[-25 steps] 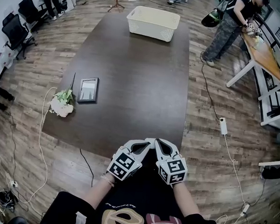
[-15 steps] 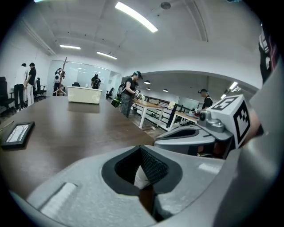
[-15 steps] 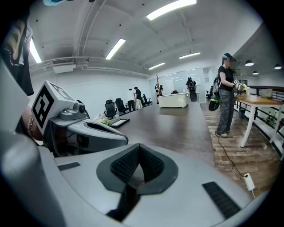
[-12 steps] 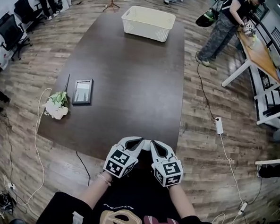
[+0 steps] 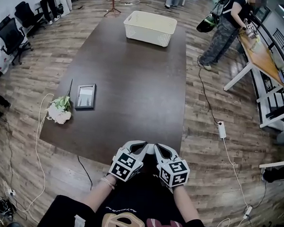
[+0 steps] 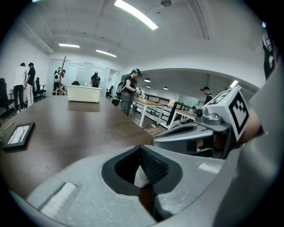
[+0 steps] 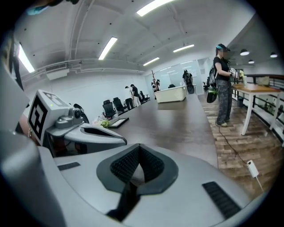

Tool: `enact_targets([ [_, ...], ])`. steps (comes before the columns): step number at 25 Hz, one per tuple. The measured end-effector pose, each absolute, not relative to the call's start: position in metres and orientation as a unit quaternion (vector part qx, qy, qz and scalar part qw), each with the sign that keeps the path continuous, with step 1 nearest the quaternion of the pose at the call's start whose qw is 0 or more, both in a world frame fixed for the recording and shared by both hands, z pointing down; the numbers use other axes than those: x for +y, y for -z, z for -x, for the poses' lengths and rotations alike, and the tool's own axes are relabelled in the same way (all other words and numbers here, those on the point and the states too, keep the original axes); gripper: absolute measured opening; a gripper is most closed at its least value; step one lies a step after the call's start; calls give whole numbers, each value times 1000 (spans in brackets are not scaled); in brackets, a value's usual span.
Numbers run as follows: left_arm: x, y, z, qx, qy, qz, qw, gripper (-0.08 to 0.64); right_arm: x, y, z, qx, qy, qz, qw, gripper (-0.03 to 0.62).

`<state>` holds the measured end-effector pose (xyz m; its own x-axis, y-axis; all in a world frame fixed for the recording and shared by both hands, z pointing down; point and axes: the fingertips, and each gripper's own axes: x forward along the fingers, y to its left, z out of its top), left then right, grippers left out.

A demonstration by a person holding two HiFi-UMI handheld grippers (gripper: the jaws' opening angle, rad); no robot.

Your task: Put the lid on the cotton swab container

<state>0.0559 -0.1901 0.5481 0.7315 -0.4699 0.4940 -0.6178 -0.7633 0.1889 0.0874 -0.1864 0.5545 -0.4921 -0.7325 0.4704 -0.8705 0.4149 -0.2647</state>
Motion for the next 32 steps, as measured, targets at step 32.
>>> enact_targets([
  [32, -129, -504, -1, -298, -114, -935, 151, 6, -104, -512, -98, -757, -188, -617, 106, 8],
])
